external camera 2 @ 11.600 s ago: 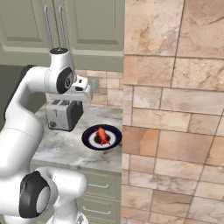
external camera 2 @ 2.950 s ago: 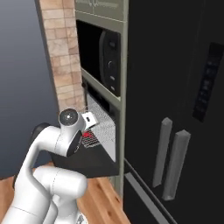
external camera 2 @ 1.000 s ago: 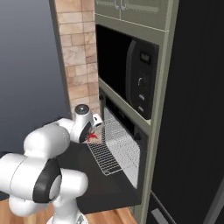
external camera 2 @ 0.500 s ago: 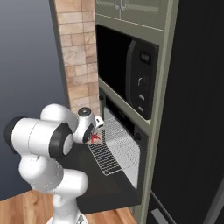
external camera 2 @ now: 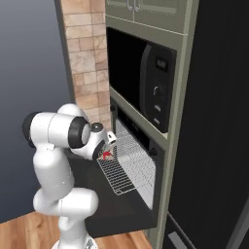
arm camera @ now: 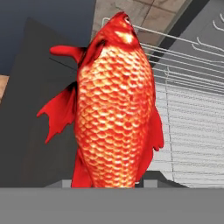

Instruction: Place the fish on the top rack of the oven, and slide the tray back inside. Close the oven door.

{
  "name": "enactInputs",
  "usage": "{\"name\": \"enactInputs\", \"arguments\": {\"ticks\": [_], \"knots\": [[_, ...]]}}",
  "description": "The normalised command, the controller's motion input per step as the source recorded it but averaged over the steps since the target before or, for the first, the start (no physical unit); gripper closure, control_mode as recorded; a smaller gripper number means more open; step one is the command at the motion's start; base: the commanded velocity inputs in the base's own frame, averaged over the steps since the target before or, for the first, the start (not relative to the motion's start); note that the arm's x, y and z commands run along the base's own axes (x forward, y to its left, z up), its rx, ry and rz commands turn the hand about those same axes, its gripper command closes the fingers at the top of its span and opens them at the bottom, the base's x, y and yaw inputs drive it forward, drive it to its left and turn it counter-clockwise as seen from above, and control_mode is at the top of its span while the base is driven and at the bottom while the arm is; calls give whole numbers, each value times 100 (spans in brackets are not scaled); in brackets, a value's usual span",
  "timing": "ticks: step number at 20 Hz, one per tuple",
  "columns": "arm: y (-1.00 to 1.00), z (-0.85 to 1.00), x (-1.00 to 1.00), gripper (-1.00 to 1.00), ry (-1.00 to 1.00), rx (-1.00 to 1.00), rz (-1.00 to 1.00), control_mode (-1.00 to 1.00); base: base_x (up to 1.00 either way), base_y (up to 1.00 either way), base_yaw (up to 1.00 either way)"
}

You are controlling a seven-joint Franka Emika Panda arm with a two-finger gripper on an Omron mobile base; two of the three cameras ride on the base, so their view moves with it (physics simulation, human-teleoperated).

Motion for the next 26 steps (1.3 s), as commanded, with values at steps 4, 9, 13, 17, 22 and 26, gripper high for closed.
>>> {"name": "enactInputs", "arguments": {"ticks": [4,9,13,17,22,26], "knots": [[0,-31,41,100,6,0,5,-100,0,0,0],[0,-41,41,100,3,-1,5,-100,0,0,0],[0,-46,40,100,1,-3,4,-100,0,0,0],[0,-43,37,100,0,-2,3,-100,0,0,0],[0,-45,34,100,0,-3,3,-100,0,0,0],[0,-44,34,100,0,-3,3,-100,0,0,0]]}}
